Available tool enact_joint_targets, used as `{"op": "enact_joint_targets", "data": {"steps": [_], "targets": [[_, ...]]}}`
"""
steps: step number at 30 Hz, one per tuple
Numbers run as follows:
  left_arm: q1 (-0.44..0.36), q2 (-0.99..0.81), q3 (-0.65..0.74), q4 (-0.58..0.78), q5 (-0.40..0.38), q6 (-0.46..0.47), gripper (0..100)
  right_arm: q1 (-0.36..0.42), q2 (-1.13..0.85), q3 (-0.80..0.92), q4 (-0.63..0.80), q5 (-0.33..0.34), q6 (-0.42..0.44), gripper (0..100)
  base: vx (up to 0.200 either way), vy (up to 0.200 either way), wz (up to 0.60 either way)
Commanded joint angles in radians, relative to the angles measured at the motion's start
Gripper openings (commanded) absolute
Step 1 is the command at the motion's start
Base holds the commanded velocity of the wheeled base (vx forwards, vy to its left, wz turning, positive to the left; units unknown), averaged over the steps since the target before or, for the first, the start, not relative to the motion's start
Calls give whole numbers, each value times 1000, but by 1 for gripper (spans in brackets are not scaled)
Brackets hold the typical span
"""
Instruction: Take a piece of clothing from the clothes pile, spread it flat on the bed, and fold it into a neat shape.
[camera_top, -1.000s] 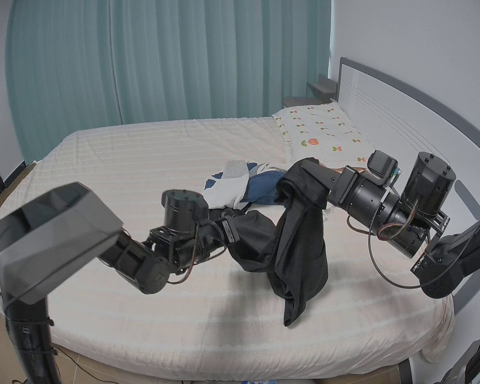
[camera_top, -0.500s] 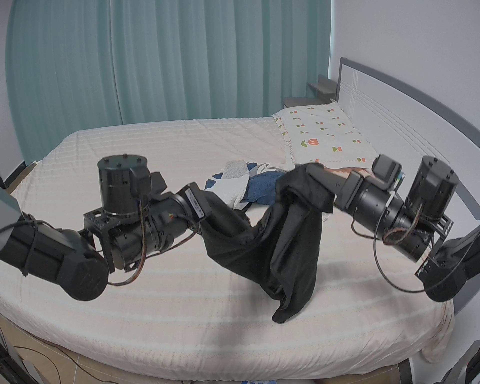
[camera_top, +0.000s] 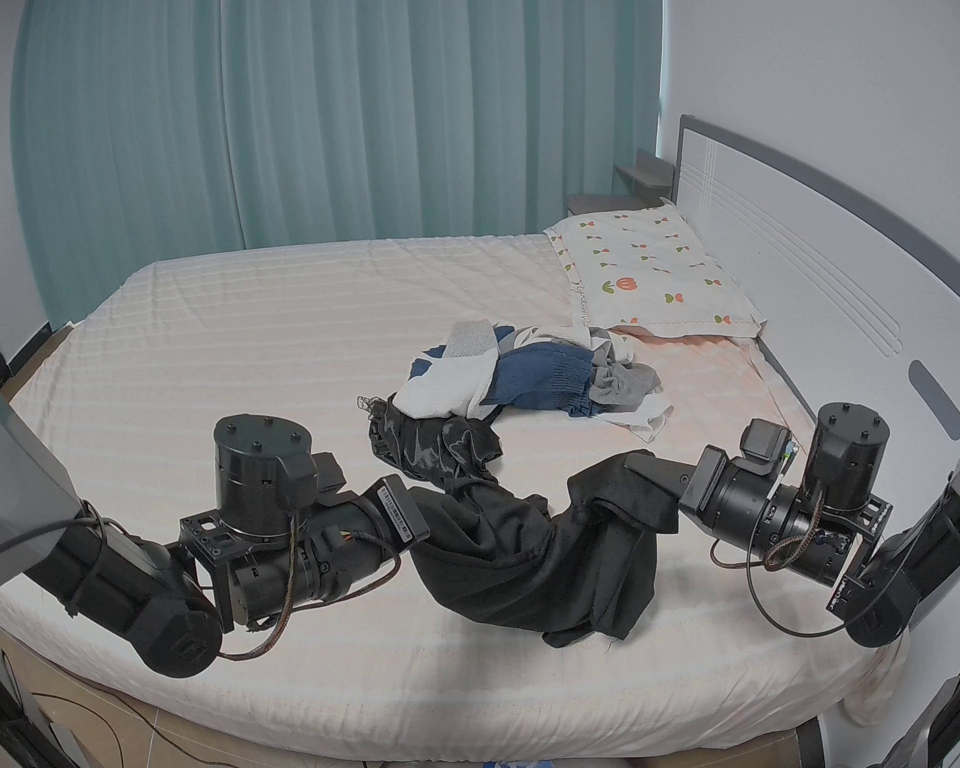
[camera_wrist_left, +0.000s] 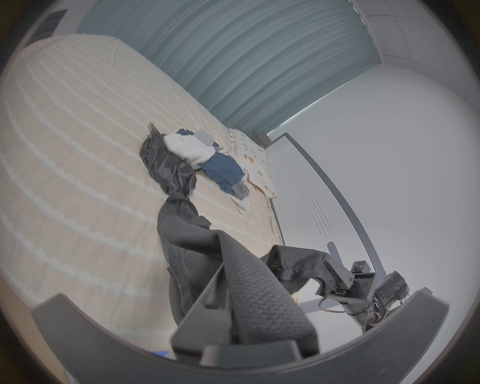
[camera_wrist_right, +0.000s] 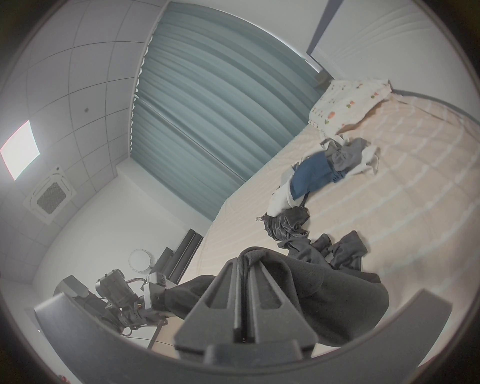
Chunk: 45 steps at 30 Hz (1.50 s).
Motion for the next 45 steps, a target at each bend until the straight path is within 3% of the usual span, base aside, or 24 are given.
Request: {"op": "enact_joint_targets", "data": {"steps": [1,8,18,30,34,45], "targets": [[-9,27,42,-13,-49,-8,0,4,72,49,-79,7,37,0,0,0,0],[-12,44,58,-17,-68,-23,0,39,114,115,-266,-4,49,0,0,0,0],[-10,41,67,-34,-62,-28,0,36,57,147,-272,-5,49,0,-180,0,0],[2,39,61,-37,-49,-51,0,31,79,144,-277,-4,50,0,0,0,0],[16,30,51,-45,-51,-90,0,31,85,140,-277,-5,52,0,0,200,0],[45,31,58,-85,-48,-89,0,31,95,131,-283,-28,49,0,0,200,0]]}}
